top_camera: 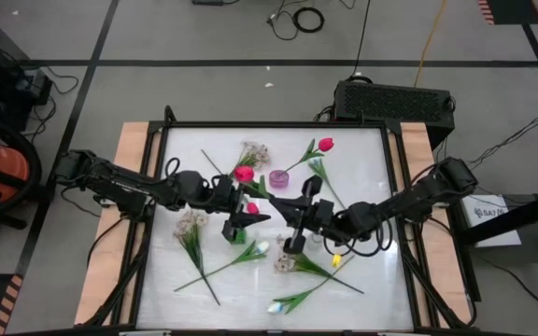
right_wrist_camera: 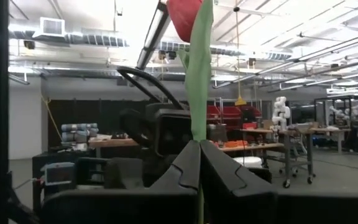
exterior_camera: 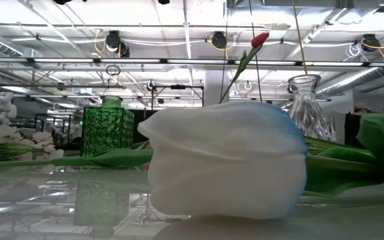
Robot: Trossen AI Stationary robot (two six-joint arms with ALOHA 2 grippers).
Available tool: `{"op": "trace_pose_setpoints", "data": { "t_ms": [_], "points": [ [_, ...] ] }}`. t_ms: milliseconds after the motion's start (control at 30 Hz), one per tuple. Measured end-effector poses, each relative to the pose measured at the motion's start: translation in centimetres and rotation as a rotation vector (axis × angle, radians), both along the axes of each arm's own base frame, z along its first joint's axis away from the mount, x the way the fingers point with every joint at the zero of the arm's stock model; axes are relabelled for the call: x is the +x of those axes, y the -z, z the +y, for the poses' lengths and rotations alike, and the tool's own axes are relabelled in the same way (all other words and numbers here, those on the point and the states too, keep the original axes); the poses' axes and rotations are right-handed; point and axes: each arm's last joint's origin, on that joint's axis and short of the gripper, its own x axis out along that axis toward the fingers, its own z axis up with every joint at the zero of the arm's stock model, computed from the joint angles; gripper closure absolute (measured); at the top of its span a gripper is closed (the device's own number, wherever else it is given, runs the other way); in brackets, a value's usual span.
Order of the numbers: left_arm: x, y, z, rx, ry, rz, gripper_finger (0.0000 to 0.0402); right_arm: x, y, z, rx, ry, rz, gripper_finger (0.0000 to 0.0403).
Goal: Sort flowers into vase by color
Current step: Put the right red flower into the purple vase
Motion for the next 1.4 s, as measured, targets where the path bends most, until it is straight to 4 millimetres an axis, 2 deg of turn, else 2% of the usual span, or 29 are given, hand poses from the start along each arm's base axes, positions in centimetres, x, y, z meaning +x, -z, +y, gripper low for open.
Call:
{"op": "trace_pose_setpoints", "data": {
  "t_ms": [233, 433, 633, 867, 933, 1233, 1400],
  "points": [
    [0.4, 0.4, 0.1, -0.002, -0.031, -0.010, 0.0150, 0.6, 0.6, -0.7, 0.014, -0.006, 0.010, 0.0402],
    [0.9, 1.0, 0.5, 0.003, -0.045, 0.012, 0.0188, 0.7, 0.7, -0.7, 0.016, -0.012, 0.021, 0.0403],
    [1.0, 1.0, 0.9, 0.005, -0.051, 0.011, 0.0254, 0.7, 0.7, -0.7, 0.016, -0.009, 0.023, 0.0403],
    [1.0, 1.0, 1.5, -0.006, 0.040, 0.016, 0.0372, 0.8, 0.8, -0.7, 0.033, 0.008, 0.031, 0.0399],
    [1.0, 1.0, 1.6, -0.003, 0.066, 0.018, 0.0391, 0.7, 0.9, -0.8, 0.058, 0.024, 0.031, 0.0388],
    [1.0, 0.9, 2.4, -0.014, 0.094, 0.018, 0.0396, 0.7, 1.0, -0.5, 0.057, 0.025, 0.056, 0.0281],
    [0.6, 0.3, 3.3, -0.022, 0.129, 0.008, 0.0397, -0.1, 0.4, -0.2, 0.054, 0.088, 0.113, 0.0231]
  ]
}}
